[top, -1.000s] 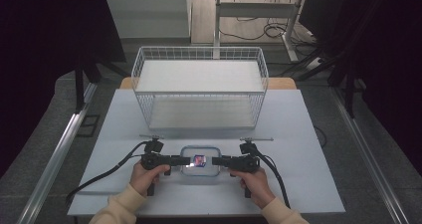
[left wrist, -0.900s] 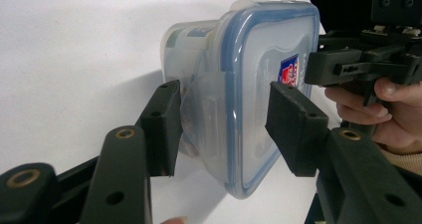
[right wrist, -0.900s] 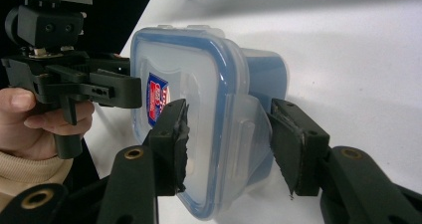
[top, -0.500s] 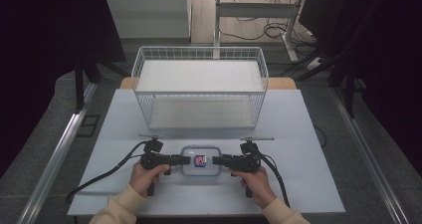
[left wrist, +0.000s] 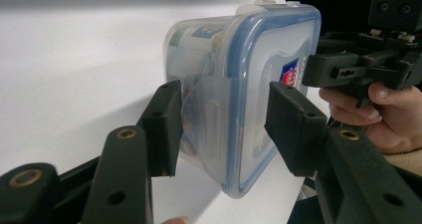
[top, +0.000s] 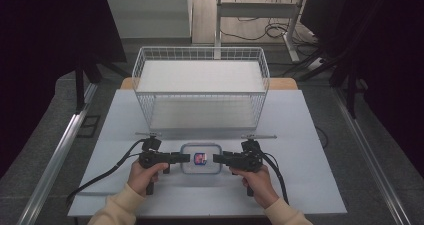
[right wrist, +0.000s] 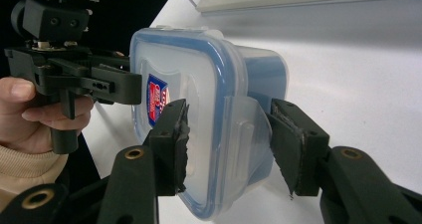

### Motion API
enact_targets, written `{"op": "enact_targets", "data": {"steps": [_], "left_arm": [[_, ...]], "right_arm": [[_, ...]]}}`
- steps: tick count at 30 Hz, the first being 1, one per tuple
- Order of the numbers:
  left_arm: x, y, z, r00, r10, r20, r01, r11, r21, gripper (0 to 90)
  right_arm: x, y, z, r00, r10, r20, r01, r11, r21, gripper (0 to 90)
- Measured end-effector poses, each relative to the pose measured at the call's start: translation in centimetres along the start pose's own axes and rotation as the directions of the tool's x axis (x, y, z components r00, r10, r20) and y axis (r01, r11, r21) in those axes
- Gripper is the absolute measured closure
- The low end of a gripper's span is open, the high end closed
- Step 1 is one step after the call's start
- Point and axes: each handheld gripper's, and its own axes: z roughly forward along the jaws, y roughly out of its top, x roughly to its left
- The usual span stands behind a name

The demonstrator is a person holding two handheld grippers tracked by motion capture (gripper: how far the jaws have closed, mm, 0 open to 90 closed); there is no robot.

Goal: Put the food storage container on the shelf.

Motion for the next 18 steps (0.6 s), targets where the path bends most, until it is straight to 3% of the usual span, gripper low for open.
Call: {"op": "enact_targets", "data": {"steps": [4, 11, 18], "left_arm": [[-0.6, 0.4, -0.2, 0.9994, 0.026, -0.021, -0.026, 0.9997, -0.004, 49.9], [-1.1, 1.2, -0.8, 0.9993, 0.037, -0.011, -0.037, 0.9989, -0.028, 49.9], [-2.4, 3.1, -2.1, 0.997, 0.076, -0.015, -0.077, 0.9945, -0.071, 50.1]], "right_arm": [[-0.1, 0.1, -0.1, 1.0, 0.004, -0.005, -0.004, 1.0, -0.002, 51.0], [0.5, 1.2, -0.7, 0.9995, -0.03, -0.005, 0.03, 0.999, -0.017, 51.3], [1.9, 3.9, -1.6, 0.9961, -0.088, -0.004, 0.088, 0.995, -0.048, 51.2]]}}
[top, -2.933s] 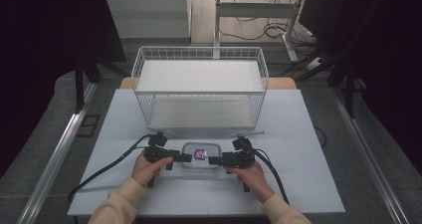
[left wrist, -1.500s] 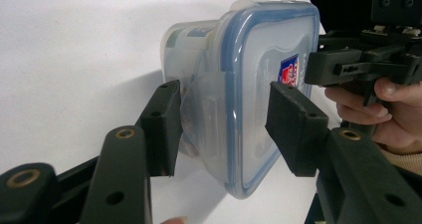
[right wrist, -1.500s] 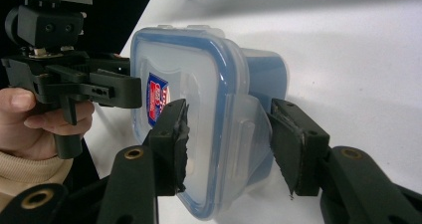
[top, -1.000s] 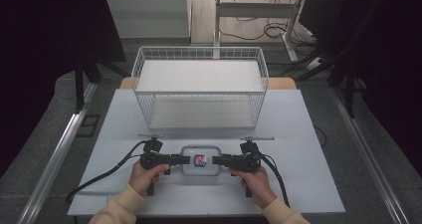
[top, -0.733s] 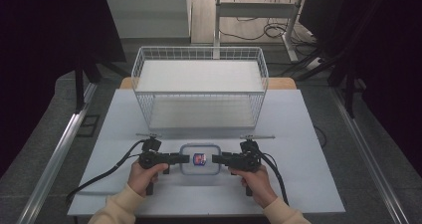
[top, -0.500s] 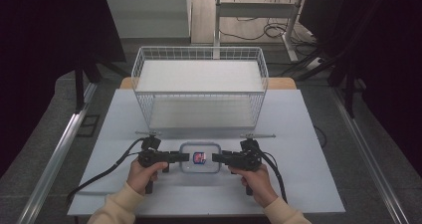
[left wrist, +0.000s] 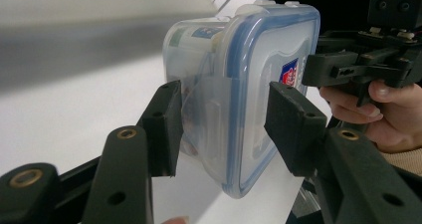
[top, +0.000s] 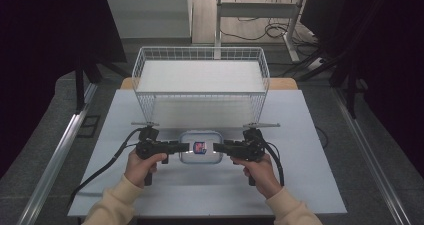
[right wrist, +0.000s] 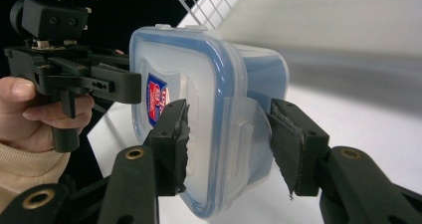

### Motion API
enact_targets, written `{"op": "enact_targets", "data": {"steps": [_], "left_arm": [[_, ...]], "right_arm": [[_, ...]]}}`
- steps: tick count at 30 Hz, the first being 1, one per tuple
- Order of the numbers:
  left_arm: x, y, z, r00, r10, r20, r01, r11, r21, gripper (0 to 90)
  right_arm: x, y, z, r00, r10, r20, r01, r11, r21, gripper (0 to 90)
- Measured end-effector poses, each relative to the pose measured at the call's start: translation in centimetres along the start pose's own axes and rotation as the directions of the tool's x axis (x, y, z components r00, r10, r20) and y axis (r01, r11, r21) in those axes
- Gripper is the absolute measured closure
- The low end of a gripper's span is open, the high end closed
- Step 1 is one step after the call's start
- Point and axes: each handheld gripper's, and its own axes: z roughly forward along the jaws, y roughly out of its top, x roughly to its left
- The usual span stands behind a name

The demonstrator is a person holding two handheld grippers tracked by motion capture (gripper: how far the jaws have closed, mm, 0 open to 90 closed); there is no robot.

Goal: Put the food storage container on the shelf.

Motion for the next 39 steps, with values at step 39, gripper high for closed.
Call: {"op": "enact_targets", "data": {"steps": [39], "left_arm": [[-3.6, 14.8, -4.0, 0.9902, 0.137, -0.026, -0.139, 0.9824, -0.125, 50.4]], "right_arm": [[2.4, 15.7, -2.8, 0.9861, -0.165, 0.02, 0.166, 0.984, -0.064, 51.2]]}}
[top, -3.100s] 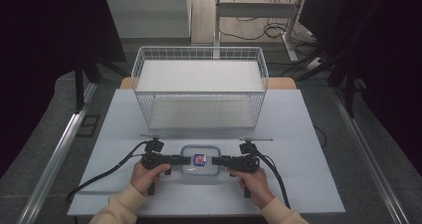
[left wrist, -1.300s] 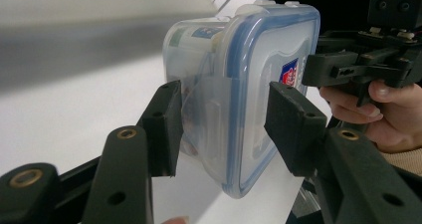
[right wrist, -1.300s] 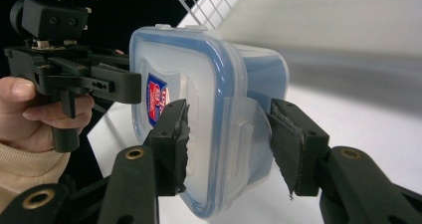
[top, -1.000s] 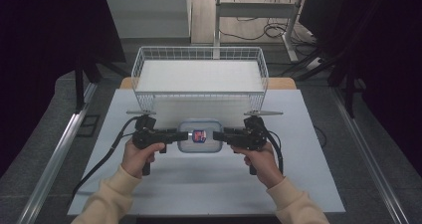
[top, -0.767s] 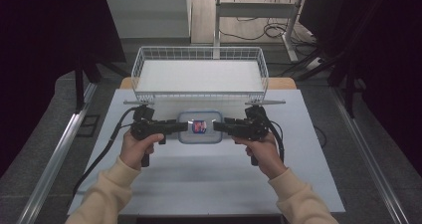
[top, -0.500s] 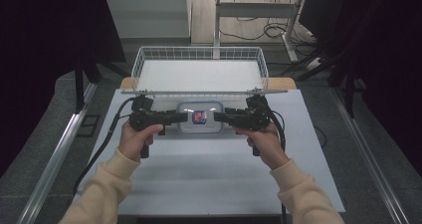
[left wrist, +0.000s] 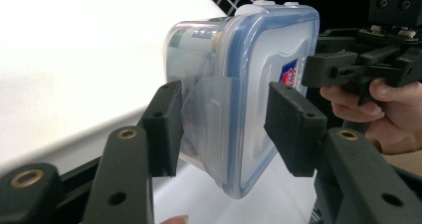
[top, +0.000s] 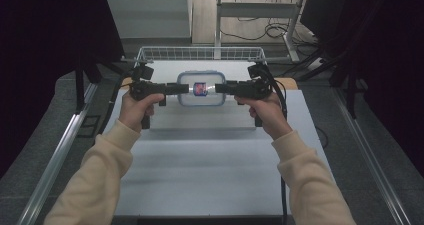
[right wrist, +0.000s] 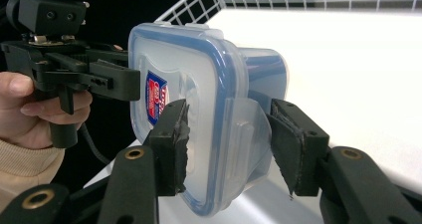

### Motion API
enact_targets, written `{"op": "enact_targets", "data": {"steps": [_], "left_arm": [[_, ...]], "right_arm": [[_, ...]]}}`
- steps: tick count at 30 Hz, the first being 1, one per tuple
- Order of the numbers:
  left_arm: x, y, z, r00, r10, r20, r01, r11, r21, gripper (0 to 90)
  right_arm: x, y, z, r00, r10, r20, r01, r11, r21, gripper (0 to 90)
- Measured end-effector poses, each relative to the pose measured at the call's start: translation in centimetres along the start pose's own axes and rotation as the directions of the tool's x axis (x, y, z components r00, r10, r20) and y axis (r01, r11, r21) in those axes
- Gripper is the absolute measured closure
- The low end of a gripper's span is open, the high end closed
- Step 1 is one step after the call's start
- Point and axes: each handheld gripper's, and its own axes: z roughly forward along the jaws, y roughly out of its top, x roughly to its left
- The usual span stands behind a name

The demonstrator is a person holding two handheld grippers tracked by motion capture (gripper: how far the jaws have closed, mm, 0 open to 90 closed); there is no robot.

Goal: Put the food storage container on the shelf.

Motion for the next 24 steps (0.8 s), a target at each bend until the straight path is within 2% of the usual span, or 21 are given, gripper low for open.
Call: {"op": "enact_targets", "data": {"steps": [1, 2, 4, 5, 7, 9, 12, 13, 16, 17, 21, 24], "left_arm": [[0.2, 1.0, 0.0, 0.9999, 0.011, -0.004, -0.011, 0.9999, -0.005, 50.4], [0.2, 1.0, 0.0, 0.9999, 0.011, -0.004, -0.011, 0.9999, -0.005, 50.3], [0.6, 2.0, 0.2, 0.9999, 0.015, -0.001, -0.015, 0.9999, -0.004, 50.4], [0.9, 2.4, 0.2, 0.9999, 0.006, 0.008, -0.006, 1.0, -0.005, 51.0], [1.6, 3.2, 0.5, 0.9997, -0.009, 0.024, 0.009, 1.0, -0.003, 51.5], [2.1, 3.6, 1.0, 0.9997, -0.013, 0.019, 0.013, 0.9999, -0.004, 51.4], [3.3, 4.3, 1.9, 0.9987, -0.048, 0.016, 0.048, 0.9988, 0.012, 51.3], [3.3, 4.3, 1.9, 0.9987, -0.048, 0.016, 0.048, 0.9988, 0.012, 51.3], [4.3, 4.4, 3.2, 0.9966, -0.083, 0.0, 0.083, 0.9961, 0.032, 51.3], [4.3, 4.4, 3.2, 0.9966, -0.083, 0.0, 0.083, 0.9961, 0.032, 51.3], [5.3, 4.4, 4.0, 0.9905, -0.137, 0.015, 0.136, 0.99, 0.037, 51.3], [5.6, 4.7, 4.3, 0.9905, -0.136, 0.019, 0.135, 0.99, 0.041, 51.1]], "right_arm": [[-0.3, 1.0, 0.2, 1.0, -0.007, -0.004, 0.007, 1.0, -0.007, 51.2], [-0.3, 1.0, 0.2, 1.0, -0.007, -0.004, 0.007, 1.0, -0.007, 51.2], [-0.6, 2.0, 0.3, 0.9999, -0.016, -0.004, 0.016, 1.0, -0.009, 51.1], [-1.2, 2.9, 0.6, 0.9999, -0.013, -0.008, 0.012, 1.0, -0.007, 51.2], [-1.5, 3.3, 0.7, 0.9999, -0.006, -0.01, 0.006, 1.0, -0.003, 51.2], [-2.4, 4.2, 1.2, 0.9998, 0.012, -0.014, -0.012, 1.0, 0.007, 51.0], [-3.3, 4.6, 1.9, 0.9996, 0.029, 0.003, -0.029, 0.999, 0.022, 50.5], [-3.3, 4.6, 1.9, 0.9996, 0.029, 0.003, -0.029, 0.999, 0.022, 50.5], [-4.7, 4.9, 2.9, 0.9974, 0.07, 0.013, -0.071, 0.996, 0.049, 49.2], [-5.1, 4.9, 3.1, 0.9966, 0.081, 0.018, -0.081, 0.995, 0.061, 48.9], [-6.0, 4.9, 3.6, 0.992, 0.124, 0.026, -0.126, 0.989, 0.081, 48.8], [-6.3, 5.0, 3.7, 0.9877, 0.154, 0.027, -0.156, 0.984, 0.082, 48.8]]}}
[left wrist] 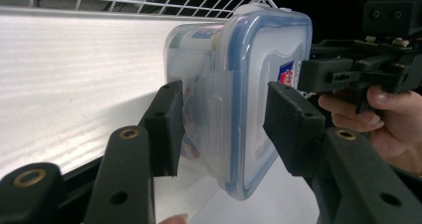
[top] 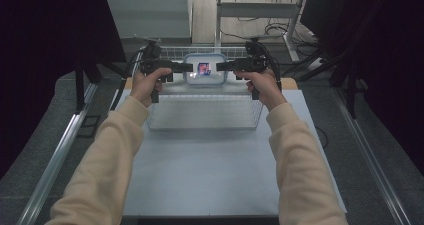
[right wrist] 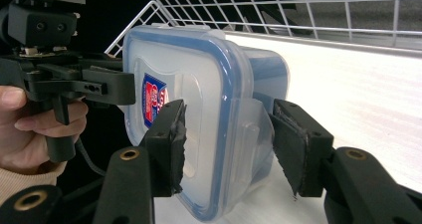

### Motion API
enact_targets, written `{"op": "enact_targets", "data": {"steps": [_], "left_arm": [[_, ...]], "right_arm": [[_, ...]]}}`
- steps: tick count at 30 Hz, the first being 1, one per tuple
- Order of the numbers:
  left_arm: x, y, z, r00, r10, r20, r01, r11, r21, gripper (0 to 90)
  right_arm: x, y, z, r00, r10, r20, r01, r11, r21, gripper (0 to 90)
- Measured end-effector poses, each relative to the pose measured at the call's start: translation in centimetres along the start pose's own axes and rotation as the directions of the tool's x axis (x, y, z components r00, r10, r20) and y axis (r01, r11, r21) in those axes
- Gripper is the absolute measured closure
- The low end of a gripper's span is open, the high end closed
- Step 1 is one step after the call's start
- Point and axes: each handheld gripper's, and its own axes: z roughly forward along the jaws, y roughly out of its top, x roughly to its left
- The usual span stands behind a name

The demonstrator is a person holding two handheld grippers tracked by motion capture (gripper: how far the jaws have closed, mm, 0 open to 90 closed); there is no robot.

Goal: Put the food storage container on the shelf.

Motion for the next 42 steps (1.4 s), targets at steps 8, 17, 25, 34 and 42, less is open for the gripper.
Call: {"op": "enact_targets", "data": {"steps": [8, 17, 25, 34, 42], "left_arm": [[1.7, 1.0, 0.6, 0.9902, -0.133, 0.044, 0.132, 0.9909, 0.028, 50.8], [2.6, 1.3, 1.2, 0.9782, -0.201, 0.051, 0.2, 0.9795, 0.025, 48.6], [3.1, 1.3, 1.5, 0.9728, -0.223, 0.063, 0.221, 0.9748, 0.03, 45.4], [2.6, 1.2, 1.0, 0.9886, -0.15, 0.013, 0.15, 0.9883, -0.026, 32.0], [-1.0, -0.6, -2.2, 0.9897, 0.084, -0.116, -0.092, 0.9936, -0.065, 18.6]], "right_arm": [[-1.5, 0.9, 0.7, 0.985, 0.172, -0.02, -0.171, 0.985, 0.029, 48.8], [-2.6, 1.4, 1.5, 0.9447, 0.327, -0.018, -0.327, 0.945, 0.034, 48.3], [-2.9, 1.3, 1.9, 0.9373, 0.348, -0.009, -0.348, 0.937, 0.024, 45.3], [-1.9, 1.2, 1.7, 0.9542, 0.297, 0.037, -0.296, 0.955, -0.031, 21.9], [1.6, 0.2, -1.3, 0.9934, 0.059, 0.099, -0.048, 0.993, -0.108, 9.6]]}}
